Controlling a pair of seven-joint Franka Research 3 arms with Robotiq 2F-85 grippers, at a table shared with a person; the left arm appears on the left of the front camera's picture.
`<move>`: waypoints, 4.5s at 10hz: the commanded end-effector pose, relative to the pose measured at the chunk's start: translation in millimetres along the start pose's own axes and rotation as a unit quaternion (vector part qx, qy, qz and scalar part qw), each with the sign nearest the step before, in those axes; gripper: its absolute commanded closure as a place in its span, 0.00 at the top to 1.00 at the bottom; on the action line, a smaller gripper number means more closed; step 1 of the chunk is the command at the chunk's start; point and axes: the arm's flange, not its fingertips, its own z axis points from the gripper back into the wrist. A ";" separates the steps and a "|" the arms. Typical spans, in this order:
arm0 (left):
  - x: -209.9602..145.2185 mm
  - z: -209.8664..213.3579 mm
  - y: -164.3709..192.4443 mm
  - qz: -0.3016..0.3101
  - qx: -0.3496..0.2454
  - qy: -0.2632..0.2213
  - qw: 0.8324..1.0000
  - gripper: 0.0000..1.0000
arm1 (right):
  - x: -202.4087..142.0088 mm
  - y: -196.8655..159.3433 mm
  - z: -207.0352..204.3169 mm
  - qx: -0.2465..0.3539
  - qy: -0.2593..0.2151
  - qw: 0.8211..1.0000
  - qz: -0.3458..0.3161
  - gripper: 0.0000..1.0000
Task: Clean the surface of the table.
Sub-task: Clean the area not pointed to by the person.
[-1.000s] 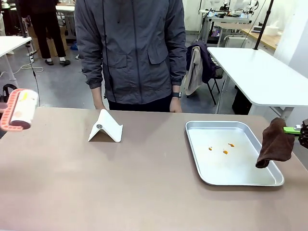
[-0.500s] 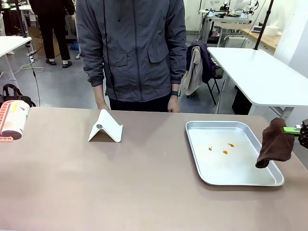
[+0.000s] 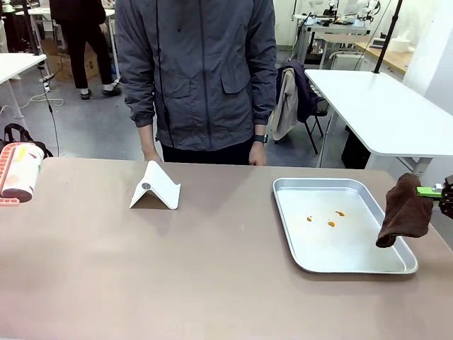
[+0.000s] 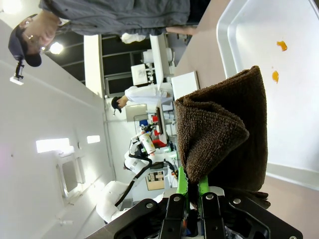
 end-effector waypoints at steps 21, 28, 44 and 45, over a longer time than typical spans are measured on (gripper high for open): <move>-1.1 -0.4 -3.5 0.007 0.001 -0.003 1.000 0.21 | 127.7 41.4 -157.6 -0.492 0.034 0.866 0.088 0.00; -1.1 -0.4 -3.5 0.007 0.001 -0.003 1.000 0.21 | 140.6 -10.4 -237.1 -0.373 0.111 0.915 0.102 0.00; -1.1 -0.4 -3.5 0.007 0.001 -0.003 1.000 0.21 | 119.4 -16.6 -225.7 -0.368 0.129 0.911 0.137 0.00; -1.1 -0.4 -3.5 0.007 0.001 -0.003 1.000 0.21 | 121.8 -15.7 -213.0 -0.350 0.111 0.921 0.128 0.00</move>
